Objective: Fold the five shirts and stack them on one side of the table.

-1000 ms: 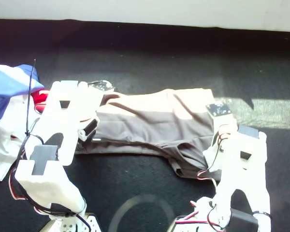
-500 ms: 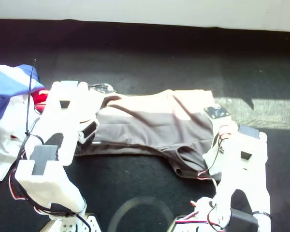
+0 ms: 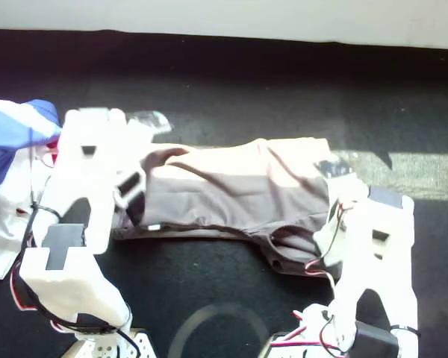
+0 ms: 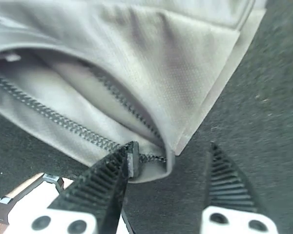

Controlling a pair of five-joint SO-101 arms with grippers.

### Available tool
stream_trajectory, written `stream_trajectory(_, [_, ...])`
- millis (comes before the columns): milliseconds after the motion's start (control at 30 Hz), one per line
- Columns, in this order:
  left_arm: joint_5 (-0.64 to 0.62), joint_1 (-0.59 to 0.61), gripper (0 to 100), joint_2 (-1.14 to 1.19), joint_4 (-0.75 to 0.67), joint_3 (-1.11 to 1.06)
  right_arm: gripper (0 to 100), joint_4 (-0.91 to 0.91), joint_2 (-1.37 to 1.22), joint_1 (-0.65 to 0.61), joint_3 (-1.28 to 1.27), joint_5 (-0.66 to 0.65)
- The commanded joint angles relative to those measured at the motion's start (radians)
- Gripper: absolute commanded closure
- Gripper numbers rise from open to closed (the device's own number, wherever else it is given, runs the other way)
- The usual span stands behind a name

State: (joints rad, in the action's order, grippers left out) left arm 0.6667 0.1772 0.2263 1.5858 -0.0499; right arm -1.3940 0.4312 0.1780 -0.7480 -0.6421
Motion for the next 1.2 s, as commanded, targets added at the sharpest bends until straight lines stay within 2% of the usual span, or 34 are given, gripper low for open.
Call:
stream_trajectory(0, [0.002,0.058,79,-0.012,0.048,0.254,75.4,-0.128,0.041,-0.067,0.237,0.064])
stream_trajectory(133, [-0.046,0.067,81,-0.002,0.025,0.412,76.0,-0.182,0.035,-0.116,0.516,0.201])
stream_trajectory(233, [-0.152,0.008,100,0.002,-0.087,0.386,86.9,-0.101,0.027,-0.142,0.611,0.305])
stream_trajectory(300, [-0.212,-0.039,97,0.031,-0.158,0.354,99.6,-0.025,0.028,-0.157,0.608,0.350])
stream_trajectory(367, [-0.259,-0.079,99,0.074,-0.216,0.341,96.4,-0.002,0.028,-0.165,0.591,0.371])
stream_trajectory(467, [-0.325,-0.108,99,0.150,-0.261,0.348,97.4,-0.025,0.039,-0.162,0.542,0.368])
stream_trajectory(767, [-0.341,-0.110,99,0.252,-0.258,0.340,99.2,-0.124,0.041,-0.165,0.358,0.362])
stream_trajectory(967, [-0.341,-0.111,99,0.260,-0.247,0.338,99.2,-0.280,0.041,-0.145,0.263,0.215])
stream_trajectory(1167, [-0.341,-0.111,99,0.262,-0.236,0.338,99.2,-0.205,0.041,-0.104,0.105,0.126])
